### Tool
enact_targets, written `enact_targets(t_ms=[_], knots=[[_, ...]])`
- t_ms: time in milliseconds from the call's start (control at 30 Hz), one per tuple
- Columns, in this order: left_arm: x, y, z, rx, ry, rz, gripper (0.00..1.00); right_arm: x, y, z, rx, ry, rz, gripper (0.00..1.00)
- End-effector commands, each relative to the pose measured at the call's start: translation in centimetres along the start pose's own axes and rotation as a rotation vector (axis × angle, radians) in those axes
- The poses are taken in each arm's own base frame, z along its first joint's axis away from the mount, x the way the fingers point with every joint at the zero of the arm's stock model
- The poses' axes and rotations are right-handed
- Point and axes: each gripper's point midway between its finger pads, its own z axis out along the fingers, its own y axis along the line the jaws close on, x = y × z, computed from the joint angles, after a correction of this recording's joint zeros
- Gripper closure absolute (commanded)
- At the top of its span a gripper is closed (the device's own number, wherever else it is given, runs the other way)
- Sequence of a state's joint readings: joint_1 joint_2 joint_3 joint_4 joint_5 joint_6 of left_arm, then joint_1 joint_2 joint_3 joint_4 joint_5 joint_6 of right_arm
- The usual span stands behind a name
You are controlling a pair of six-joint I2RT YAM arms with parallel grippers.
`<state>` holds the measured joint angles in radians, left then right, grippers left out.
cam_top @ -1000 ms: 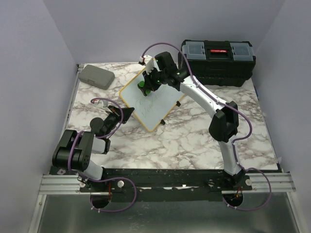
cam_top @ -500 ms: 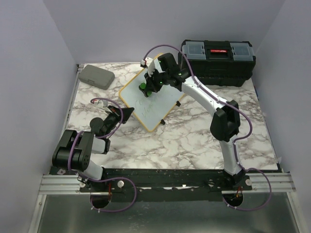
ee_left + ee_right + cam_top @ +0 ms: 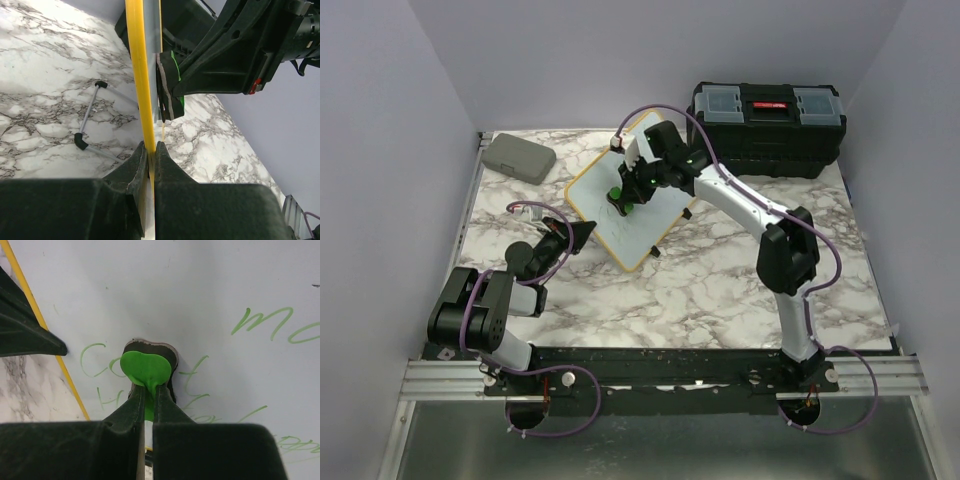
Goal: Erase the whiteboard
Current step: Erase the whiteboard at the whiteboard stand.
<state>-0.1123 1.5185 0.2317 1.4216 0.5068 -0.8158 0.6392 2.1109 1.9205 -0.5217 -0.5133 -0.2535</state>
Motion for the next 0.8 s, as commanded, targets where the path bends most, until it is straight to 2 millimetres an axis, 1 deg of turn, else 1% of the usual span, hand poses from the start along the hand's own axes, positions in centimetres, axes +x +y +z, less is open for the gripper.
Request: enact_targets(t_ms=[0,167,300,367,433,500,600,667,767], knots=[[1.7,-0.9,-0.2,0.06,0.08,0.044,1.0,-1.4,-3.5,-0.7,0.142,-0.03,0.078,0.99],[1.7,-1.0,-0.2,0.061,0.082,0.048,1.0,-2.8,-5.6,-0.6,0.204,-0.044,0.109,0.99],[1.5,-1.1,0.0,0.063,0.079,0.049,1.0,-2.5,-7.1,-0.1,0.23,-0.027,0.149,0.99],[1.6,-1.0,0.0,0.063,0.081,0.048,1.0,-1.8,-7.5,0.2,0.225,-0.011,0.167,0.99],[1.7,-1.0,-0.1,0.062,0.085,0.05,1.0,-0.9,-7.1,0.4,0.201,0.01,0.169,0.99],[1.7,-0.9,-0.1,0.061,0.087,0.05,1.0,0.1,-6.3,0.4,0.16,0.036,0.162,0.99],[1.7,-1.0,-0.1,0.063,0.087,0.051,1.0,1.4,-4.7,-0.1,0.105,0.065,0.141,0.99],[1.7,-1.0,0.0,0.063,0.087,0.053,1.0,2.2,-4.1,-0.4,0.085,0.083,0.131,0.99],[1.7,-1.0,-0.1,0.063,0.087,0.053,1.0,2.5,-3.6,-0.8,0.071,0.092,0.122,0.99]])
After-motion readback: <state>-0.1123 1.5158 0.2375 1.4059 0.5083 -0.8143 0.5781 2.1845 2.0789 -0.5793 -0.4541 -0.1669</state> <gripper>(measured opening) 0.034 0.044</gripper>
